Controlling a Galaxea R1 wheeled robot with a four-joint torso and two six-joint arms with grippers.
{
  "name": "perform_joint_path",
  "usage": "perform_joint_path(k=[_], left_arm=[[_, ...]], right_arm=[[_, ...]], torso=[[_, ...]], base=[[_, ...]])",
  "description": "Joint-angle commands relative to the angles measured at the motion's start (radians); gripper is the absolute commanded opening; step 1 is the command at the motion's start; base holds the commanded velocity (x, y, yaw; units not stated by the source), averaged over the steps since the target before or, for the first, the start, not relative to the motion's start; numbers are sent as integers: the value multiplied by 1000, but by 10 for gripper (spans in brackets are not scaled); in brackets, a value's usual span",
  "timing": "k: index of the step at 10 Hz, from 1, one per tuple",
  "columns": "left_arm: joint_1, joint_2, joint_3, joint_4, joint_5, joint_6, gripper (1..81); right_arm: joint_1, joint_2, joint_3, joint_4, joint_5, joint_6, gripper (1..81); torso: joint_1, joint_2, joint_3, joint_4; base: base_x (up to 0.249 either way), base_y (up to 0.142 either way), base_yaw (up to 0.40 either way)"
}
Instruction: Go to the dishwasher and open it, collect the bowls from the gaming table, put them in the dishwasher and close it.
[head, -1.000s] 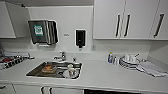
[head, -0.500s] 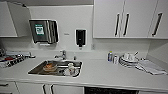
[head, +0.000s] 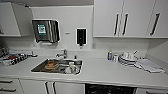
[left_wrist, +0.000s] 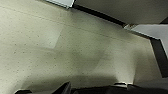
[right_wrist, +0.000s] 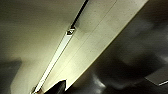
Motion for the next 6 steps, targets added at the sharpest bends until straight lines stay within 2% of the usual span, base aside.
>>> perform_joint_path(k=[1, 6], left_arm=[[-69, 1, 9, 4, 33, -2, 811], [-70, 3, 9, 6, 36, -2, 811]], right_arm=[[39, -72, -96, -134, -177, -102, 811], [25, -42, -147, -158, -179, -104, 811]], torso=[[0, 0, 0, 0], [2, 1, -1, 0]], base=[[-81, 0, 0], [-81, 0, 0]])
